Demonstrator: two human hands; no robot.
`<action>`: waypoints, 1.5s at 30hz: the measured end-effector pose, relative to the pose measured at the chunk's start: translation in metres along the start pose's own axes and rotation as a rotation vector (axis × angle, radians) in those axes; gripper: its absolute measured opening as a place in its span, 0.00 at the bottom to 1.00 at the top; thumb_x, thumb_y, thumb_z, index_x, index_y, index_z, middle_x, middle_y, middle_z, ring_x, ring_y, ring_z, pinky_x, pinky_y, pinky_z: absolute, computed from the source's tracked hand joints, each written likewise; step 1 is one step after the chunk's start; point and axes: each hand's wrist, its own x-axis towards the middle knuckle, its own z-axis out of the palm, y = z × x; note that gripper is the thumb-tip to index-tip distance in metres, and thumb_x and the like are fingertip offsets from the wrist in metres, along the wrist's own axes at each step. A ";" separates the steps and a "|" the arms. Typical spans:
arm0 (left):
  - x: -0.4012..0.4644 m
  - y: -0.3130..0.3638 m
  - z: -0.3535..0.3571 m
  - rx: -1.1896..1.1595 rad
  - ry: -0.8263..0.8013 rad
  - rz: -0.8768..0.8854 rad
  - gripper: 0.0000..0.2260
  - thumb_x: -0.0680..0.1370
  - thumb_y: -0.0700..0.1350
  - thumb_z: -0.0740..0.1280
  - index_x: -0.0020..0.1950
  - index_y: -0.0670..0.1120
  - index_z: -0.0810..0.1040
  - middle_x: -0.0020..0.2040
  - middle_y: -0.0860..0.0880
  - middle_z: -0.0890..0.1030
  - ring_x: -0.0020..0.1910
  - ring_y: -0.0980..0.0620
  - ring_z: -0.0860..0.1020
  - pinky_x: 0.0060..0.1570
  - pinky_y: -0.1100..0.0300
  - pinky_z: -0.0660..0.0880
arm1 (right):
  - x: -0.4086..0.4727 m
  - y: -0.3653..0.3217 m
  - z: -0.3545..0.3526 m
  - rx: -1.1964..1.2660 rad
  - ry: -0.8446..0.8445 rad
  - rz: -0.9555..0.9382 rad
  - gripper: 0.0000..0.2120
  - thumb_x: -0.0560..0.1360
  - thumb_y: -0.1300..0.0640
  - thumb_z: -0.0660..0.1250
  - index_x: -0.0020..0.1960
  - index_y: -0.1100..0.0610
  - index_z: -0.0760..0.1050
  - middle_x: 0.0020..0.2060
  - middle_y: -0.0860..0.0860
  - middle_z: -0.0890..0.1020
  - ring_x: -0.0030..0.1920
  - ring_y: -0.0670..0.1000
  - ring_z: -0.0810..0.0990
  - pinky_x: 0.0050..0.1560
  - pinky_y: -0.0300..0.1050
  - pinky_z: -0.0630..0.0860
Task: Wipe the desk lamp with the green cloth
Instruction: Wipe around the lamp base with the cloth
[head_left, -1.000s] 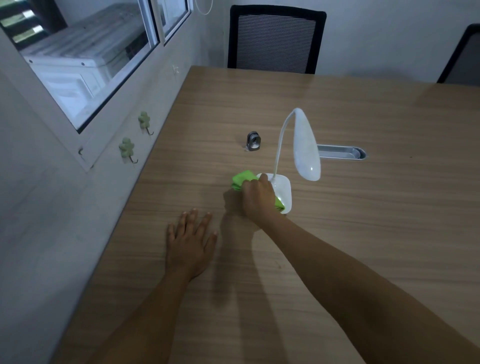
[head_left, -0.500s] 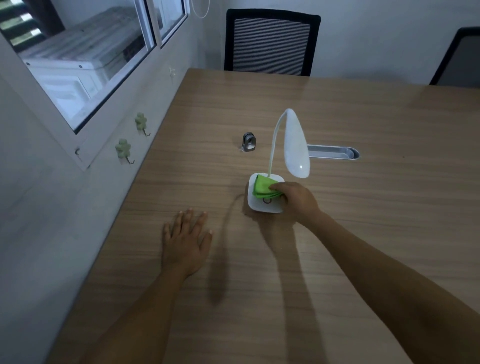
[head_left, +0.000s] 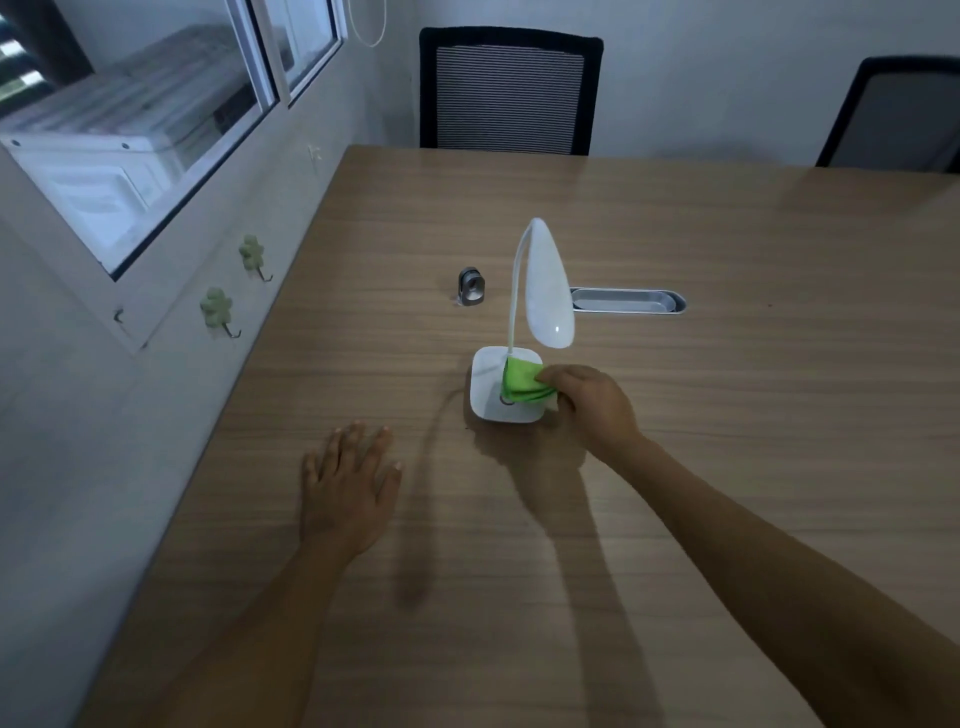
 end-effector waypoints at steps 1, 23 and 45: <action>0.000 0.000 0.000 -0.003 -0.004 0.000 0.29 0.74 0.64 0.43 0.75 0.60 0.58 0.78 0.50 0.61 0.78 0.46 0.57 0.73 0.40 0.54 | 0.006 -0.001 0.005 0.001 -0.010 0.058 0.20 0.67 0.71 0.65 0.56 0.59 0.80 0.56 0.60 0.83 0.54 0.62 0.81 0.52 0.55 0.80; 0.000 -0.001 -0.001 -0.029 -0.025 -0.001 0.29 0.75 0.64 0.44 0.75 0.60 0.58 0.78 0.49 0.61 0.78 0.45 0.56 0.73 0.40 0.53 | 0.013 0.006 0.007 -0.052 0.016 0.185 0.20 0.67 0.70 0.64 0.56 0.58 0.81 0.55 0.58 0.84 0.53 0.62 0.82 0.51 0.52 0.80; -0.001 0.006 -0.005 -0.062 -0.037 0.014 0.31 0.74 0.64 0.41 0.75 0.59 0.58 0.78 0.50 0.59 0.78 0.46 0.55 0.74 0.41 0.51 | -0.005 -0.041 0.015 -0.194 0.155 -0.120 0.14 0.60 0.67 0.74 0.46 0.60 0.84 0.44 0.59 0.87 0.38 0.61 0.86 0.34 0.50 0.83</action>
